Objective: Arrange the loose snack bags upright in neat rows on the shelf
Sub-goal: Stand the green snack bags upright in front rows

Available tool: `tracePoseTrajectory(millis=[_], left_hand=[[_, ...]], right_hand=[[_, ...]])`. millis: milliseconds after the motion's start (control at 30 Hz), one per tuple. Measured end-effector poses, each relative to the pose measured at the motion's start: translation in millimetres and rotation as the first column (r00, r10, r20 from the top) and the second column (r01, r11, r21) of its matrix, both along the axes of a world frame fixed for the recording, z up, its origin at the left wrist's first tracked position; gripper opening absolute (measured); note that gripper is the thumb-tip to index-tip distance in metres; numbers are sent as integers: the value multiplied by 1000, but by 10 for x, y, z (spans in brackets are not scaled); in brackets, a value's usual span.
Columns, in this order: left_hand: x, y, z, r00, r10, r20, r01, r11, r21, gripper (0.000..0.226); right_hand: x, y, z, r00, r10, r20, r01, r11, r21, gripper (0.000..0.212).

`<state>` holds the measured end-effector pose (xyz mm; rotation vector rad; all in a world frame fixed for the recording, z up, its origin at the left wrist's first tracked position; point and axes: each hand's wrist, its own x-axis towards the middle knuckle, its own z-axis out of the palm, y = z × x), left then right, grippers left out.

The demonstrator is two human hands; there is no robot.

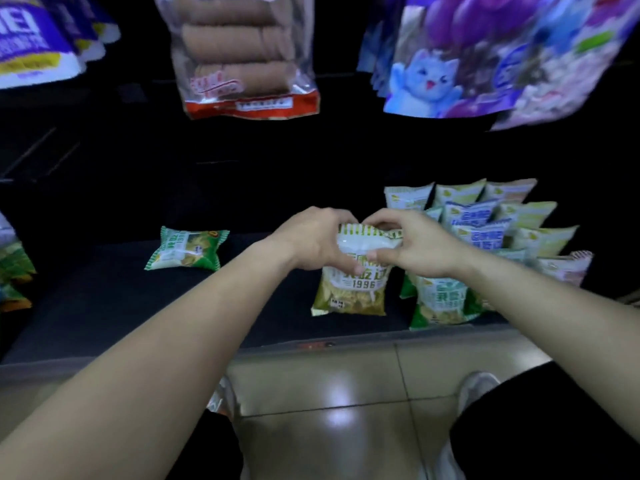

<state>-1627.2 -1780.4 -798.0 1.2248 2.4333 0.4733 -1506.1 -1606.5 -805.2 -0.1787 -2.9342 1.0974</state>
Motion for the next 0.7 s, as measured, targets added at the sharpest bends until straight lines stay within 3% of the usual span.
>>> tracePoseTrajectory(millis=[67,167,267,433,700], left_hand=[[73,149,-55,1000,-15,-27,14,999,-34,79],[110,374,-183,992,19,-122,-23,999,-32,80],[25,578,-354,977,98,-188,-109,993,-47,81],[-326,862,-735,947,247,-205,-269,960,-83,85],[-1026,1474,-1383,905,389,-174,-411,904,-119,85]], right_hand=[[115,112,-59,1000,-17,10,17,1000,4,48],[201,344,-143,999,-47,-1,46,985,168,57],[298,643,-269,987,-101,122,61,952,300,67],[392,1148,-570,884,-189,427,51,948,314,83],[312,1422,-890,797,-172,579,6,961,277,81]])
